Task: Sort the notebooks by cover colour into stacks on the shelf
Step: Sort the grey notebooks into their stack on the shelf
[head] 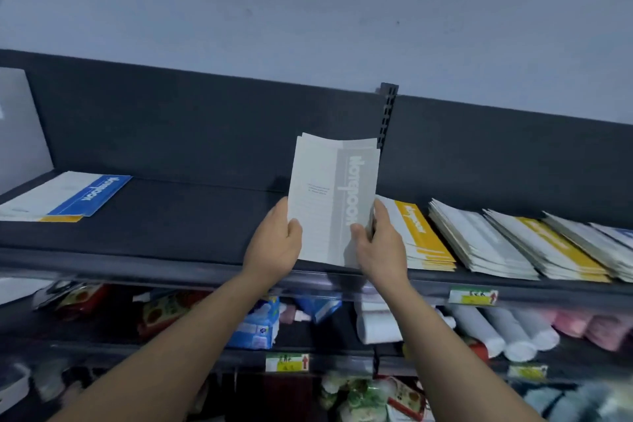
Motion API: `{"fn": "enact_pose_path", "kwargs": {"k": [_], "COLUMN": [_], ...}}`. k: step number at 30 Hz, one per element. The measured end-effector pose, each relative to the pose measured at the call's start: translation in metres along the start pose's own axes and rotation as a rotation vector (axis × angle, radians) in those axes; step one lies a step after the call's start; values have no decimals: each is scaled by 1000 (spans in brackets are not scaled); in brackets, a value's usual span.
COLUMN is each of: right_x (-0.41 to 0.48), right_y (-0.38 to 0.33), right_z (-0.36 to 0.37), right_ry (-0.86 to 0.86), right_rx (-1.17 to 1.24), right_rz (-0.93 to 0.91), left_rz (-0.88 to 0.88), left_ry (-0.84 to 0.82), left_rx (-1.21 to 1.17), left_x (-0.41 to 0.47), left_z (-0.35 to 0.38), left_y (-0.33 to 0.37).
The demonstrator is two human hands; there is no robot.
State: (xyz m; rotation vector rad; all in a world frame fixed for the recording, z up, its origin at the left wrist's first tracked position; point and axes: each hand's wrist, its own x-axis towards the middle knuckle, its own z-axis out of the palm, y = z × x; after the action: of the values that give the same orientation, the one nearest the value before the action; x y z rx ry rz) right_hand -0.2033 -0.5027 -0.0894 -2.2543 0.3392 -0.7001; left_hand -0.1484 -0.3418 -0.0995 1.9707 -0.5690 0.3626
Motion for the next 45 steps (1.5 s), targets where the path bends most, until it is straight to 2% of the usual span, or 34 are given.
{"fn": "enact_pose_path", "kwargs": {"k": [11, 19, 34, 40, 45], "right_x": [17, 28, 85, 114, 132], "right_y": [99, 152, 212, 234, 248], "right_z": [-126, -187, -206, -203, -203], "right_ry": [25, 72, 47, -25, -116], "right_rx": [-79, -125, -248, -415, -550], "right_rz": [7, 73, 255, 248, 171], "left_rz": [-57, -62, -42, -103, -165], "left_ry": [-57, -159, -382, -422, -445], "left_rx": [-57, 19, 315, 436, 549], "left_x": [-14, -2, 59, 77, 86], "left_z": [129, 203, 274, 295, 309], "left_y": [92, 131, 139, 140, 140]}}
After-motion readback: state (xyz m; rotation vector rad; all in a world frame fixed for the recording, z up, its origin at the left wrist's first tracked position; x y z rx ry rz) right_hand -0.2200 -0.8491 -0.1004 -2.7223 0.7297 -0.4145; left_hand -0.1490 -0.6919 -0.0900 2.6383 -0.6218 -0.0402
